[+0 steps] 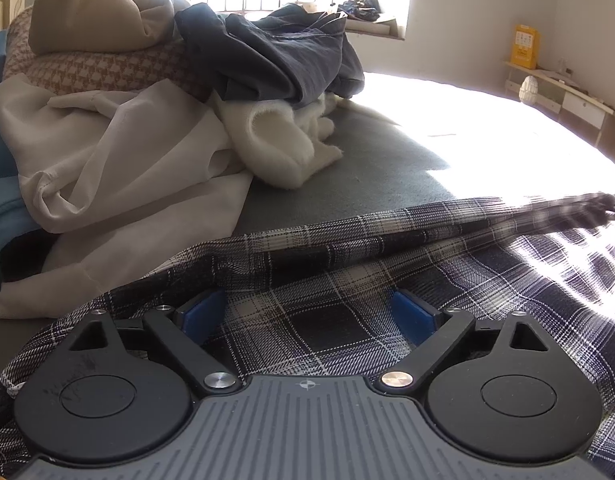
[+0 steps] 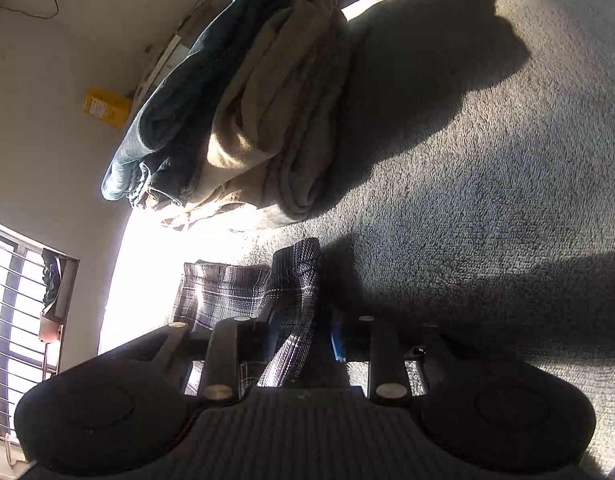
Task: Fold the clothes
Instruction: 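Grasp the plaid shirt corner with the right gripper near the folded jeans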
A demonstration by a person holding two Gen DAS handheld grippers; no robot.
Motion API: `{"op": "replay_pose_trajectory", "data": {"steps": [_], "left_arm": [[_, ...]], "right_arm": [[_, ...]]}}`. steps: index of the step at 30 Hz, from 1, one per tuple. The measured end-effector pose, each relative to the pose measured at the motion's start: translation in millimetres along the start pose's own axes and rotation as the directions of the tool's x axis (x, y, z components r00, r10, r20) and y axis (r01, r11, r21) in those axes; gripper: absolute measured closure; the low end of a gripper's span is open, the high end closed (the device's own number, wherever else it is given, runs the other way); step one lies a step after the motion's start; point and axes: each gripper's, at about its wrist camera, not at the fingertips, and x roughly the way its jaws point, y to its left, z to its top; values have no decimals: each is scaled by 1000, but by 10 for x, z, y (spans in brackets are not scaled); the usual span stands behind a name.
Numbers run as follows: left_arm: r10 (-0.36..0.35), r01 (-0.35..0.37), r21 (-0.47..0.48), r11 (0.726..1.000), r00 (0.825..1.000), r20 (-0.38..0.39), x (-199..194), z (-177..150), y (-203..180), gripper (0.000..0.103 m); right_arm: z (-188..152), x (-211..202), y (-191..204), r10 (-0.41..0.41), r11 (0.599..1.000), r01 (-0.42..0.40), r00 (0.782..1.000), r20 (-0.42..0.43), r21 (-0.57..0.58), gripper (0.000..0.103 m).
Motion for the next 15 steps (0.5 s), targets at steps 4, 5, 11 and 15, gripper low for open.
{"op": "replay_pose_trajectory", "data": {"steps": [4,5,11,15], "left_arm": [[-5,5,-2,1000,1000,0,3,-1,8,10],[-5,5,-2,1000,1000,0,3,-1,8,10],[-11,11,5,1000,1000,-3,9,-5,1,8],[-26,25,10,1000,1000,0,17,-18,11,5]], "right_arm": [[-10,-94,499,-56,952,82,994,96,-296,101],[1,-110,580,-69,935,105,991,116,-339,102],[200,-23,304,-202,947,215,976,75,-238,71],[206,-276,96,-188,966,206,974,128,-155,52]]}}
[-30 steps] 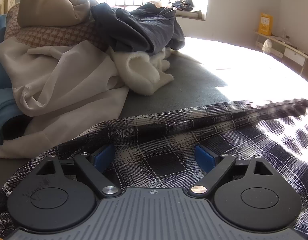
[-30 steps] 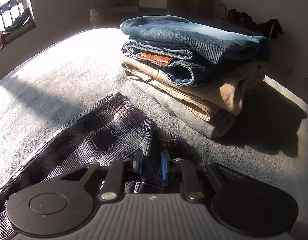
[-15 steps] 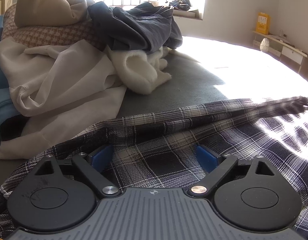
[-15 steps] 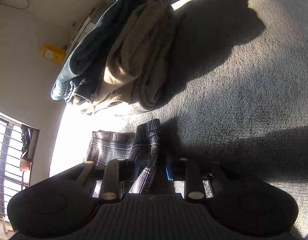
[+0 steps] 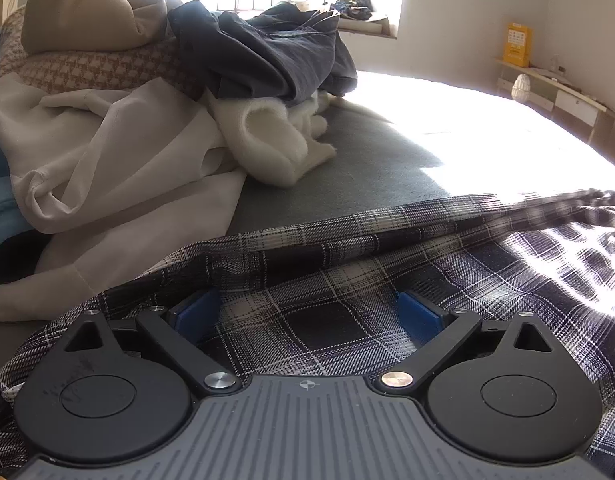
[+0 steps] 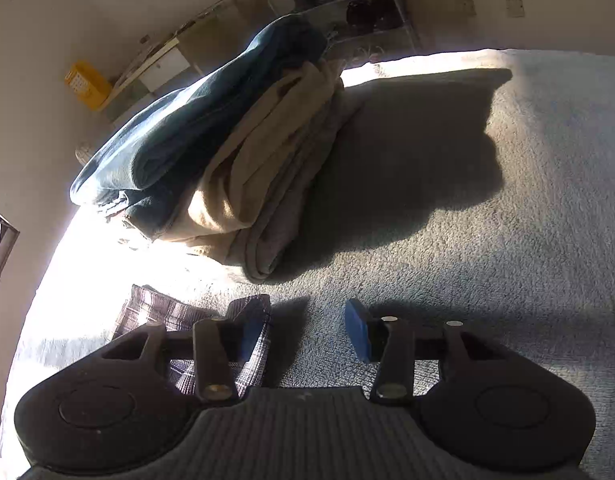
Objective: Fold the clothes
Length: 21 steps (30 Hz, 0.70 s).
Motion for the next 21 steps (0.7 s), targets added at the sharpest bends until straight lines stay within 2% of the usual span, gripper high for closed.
{"op": "replay_pose_trajectory", "data": {"steps": [3,6,8,10,12,14,16,19,21], "left_arm": [[-2,2,3,1000,1000,2,2,-3,-2,5],[-7,7,-1,1000,1000,4,2,-5,9,4],[-10,10,-3,1000,1000,4,2,-6,16,4],[-10,10,-3,1000,1000,2,6,-2,16,4],[-9,9,-2,1000,1000,0,9,0,14,4],[-8,8,1,1000,1000,-1,13,1,10,4],[-5,5,4,1000,1000,-2,15,-1,1,4],[-3,3,9,1000,1000,-4,18,-1,-7,3],[-4,4,10,1000,1000,-5,21,1,-7,3]], "right_arm": [[-26,-158,21,25,998,-25,1000,-5,-56,52],[-45,-264,282,70,978,-68,998,2,-196,53],[-93,-294,609,73,934,-70,997,-6,-350,53],[-155,-301,965,71,867,-69,997,-15,-493,53],[-207,-224,1287,83,824,-95,995,-47,-558,54],[-232,-89,1587,93,820,-134,990,-101,-556,54],[-250,105,1854,90,832,-161,984,-157,-531,54],[-280,426,2213,52,849,-155,976,-213,-505,54],[-298,651,2428,1,854,-115,976,-220,-507,54]]}}
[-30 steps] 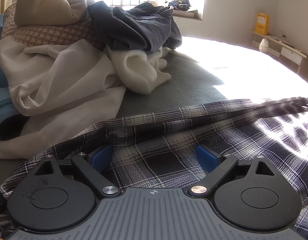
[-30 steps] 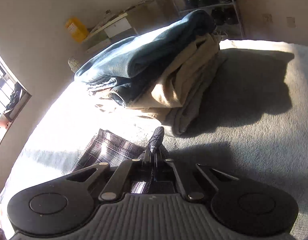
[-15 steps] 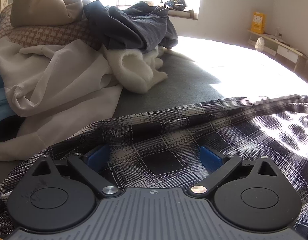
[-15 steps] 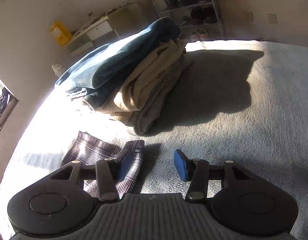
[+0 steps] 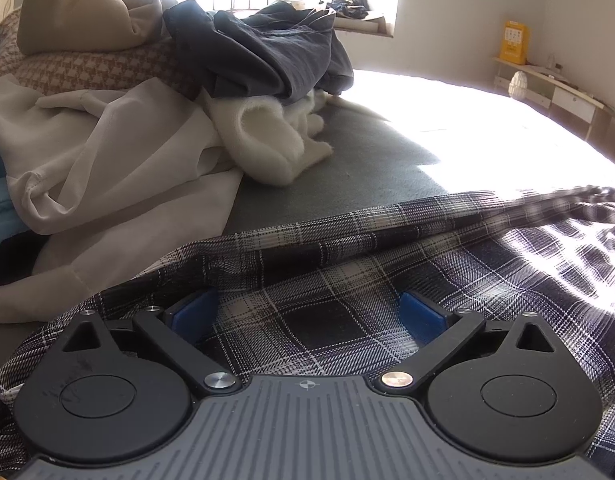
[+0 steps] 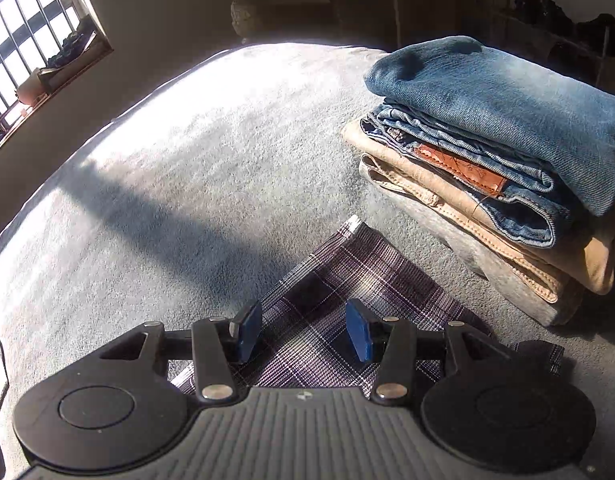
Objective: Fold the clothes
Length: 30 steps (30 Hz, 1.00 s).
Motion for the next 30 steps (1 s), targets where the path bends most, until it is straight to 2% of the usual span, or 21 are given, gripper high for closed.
{"op": "replay_pose_trajectory", "data": {"steps": [6,9,12,13,14,15,22,28,30], "left_arm": [[-3,3,4,1000,1000,2,9,-13,-2,2],[-3,3,7,1000,1000,2,11,-19,-11,1],[-3,3,8,1000,1000,3,12,-22,-10,1],[-3,3,8,1000,1000,4,12,-24,-9,1],[-3,3,8,1000,1000,6,12,-27,-9,1],[-2,2,8,1000,1000,8,13,-30,-10,1],[1,-2,9,1000,1000,12,17,-24,-11,1],[9,-9,15,1000,1000,9,29,-15,-21,0],[10,-10,15,1000,1000,9,30,-15,-23,0]], "right_arm": [[254,522,241,-140,990,140,988,-60,-5,61],[295,707,260,-212,977,211,974,-84,-15,69],[271,779,242,-243,970,242,966,-94,-15,76],[263,790,245,-251,968,250,964,-93,-26,83],[245,792,260,-269,963,265,959,-88,-51,97],[235,776,268,-276,960,273,958,-77,-58,100],[318,655,413,-244,967,247,968,53,-69,101],[369,964,563,-263,960,269,962,68,-83,101],[346,1019,517,-246,966,250,967,71,-65,100]]}}
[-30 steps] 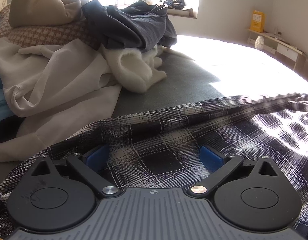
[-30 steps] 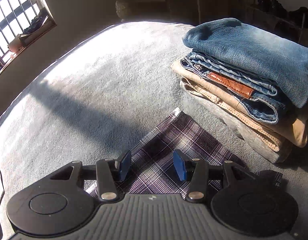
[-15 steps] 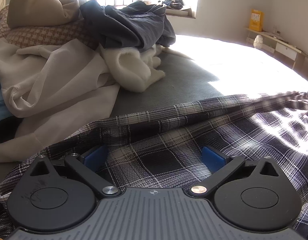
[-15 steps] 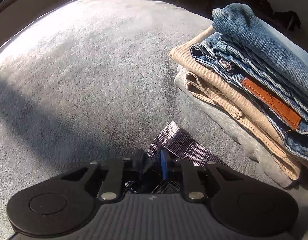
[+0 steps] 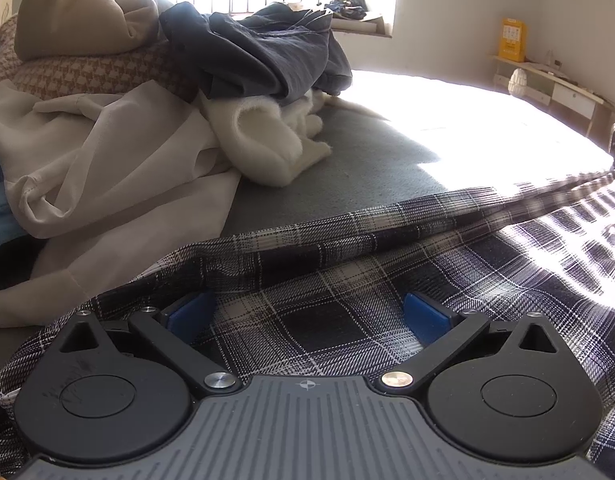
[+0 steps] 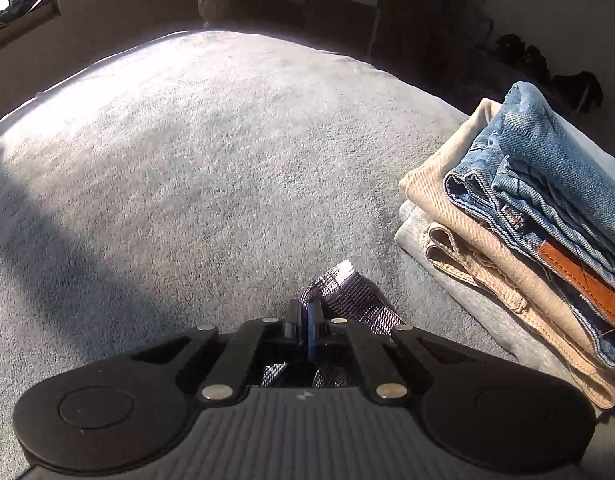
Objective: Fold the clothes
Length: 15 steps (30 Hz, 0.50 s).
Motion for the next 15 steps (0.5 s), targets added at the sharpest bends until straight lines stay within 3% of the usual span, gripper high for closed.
{"op": "replay_pose_trajectory", "data": {"steps": [3,4,5,8,10,12,15], "left_arm": [[0,0,-1,1000,1000,0,3,-1,1,0],[0,0,-1,1000,1000,0,5,-2,0,0],[0,0,0,1000,1000,0,6,-3,-1,0],[-1,1,-2,1000,1000,2,9,-6,-1,0],[-1,1,-3,1000,1000,5,11,-8,0,0],[1,-1,-5,1000,1000,6,13,-9,-3,0],[7,-7,-12,1000,1000,6,5,8,-11,0]], "right_arm": [[7,-80,-136,15,999,-17,998,58,34,84],[20,-148,-204,13,999,-17,996,90,44,68],[33,-231,-279,7,998,-13,992,127,54,65],[1,-535,-435,168,983,-178,973,157,52,65],[-127,-774,-343,293,955,-288,951,93,-65,68],[-384,-1045,-104,385,896,-373,923,2,-243,70],[-959,-1470,437,493,709,-503,855,-163,-495,73]]}}
